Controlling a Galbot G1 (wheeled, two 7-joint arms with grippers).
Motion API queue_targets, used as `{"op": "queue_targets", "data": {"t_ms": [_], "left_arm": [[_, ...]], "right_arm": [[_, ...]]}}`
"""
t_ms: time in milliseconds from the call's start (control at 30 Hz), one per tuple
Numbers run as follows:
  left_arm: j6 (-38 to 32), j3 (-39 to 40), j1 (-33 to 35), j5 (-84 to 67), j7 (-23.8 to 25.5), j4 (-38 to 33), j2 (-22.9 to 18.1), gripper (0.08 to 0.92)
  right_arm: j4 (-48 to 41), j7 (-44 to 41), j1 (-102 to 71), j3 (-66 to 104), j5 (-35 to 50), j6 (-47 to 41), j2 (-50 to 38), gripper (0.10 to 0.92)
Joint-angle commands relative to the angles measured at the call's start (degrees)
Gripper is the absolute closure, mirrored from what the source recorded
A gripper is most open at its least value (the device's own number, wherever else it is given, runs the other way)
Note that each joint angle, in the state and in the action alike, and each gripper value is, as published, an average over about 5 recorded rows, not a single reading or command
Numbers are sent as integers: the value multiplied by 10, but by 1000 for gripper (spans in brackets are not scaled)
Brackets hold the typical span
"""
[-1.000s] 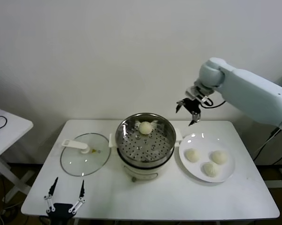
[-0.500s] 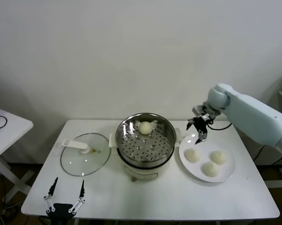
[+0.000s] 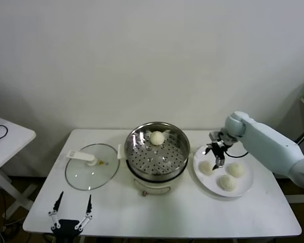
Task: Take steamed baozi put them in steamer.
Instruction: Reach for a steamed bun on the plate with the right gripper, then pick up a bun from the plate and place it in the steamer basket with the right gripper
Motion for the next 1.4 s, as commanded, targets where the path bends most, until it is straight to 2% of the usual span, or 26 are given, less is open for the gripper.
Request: {"op": "queue_targets", "data": {"t_ms": [33, 567, 667, 800, 967, 1400], "left_arm": [[0, -2, -1, 0, 0, 2, 1, 177], [-1, -7, 0, -6, 0, 3, 4, 177], [-1, -6, 0, -5, 0, 2, 4, 177], [-2, -6, 1, -6, 0, 1, 4, 177], [-2, -4, -2, -4, 0, 4, 3, 177], [-5, -2, -1, -2, 0, 3, 4, 177]], "right_arm": [[-26, 10, -35, 26, -18, 1, 12, 203], [-63, 15, -31, 27, -44, 14, 43, 208], [-59, 14, -28, 24, -44, 13, 43, 259], [-45, 5, -19, 17, -40, 13, 36, 371], [-7, -7, 19, -18, -15, 15, 14, 485], [168, -39, 275, -150, 0, 92, -17, 488]]}}
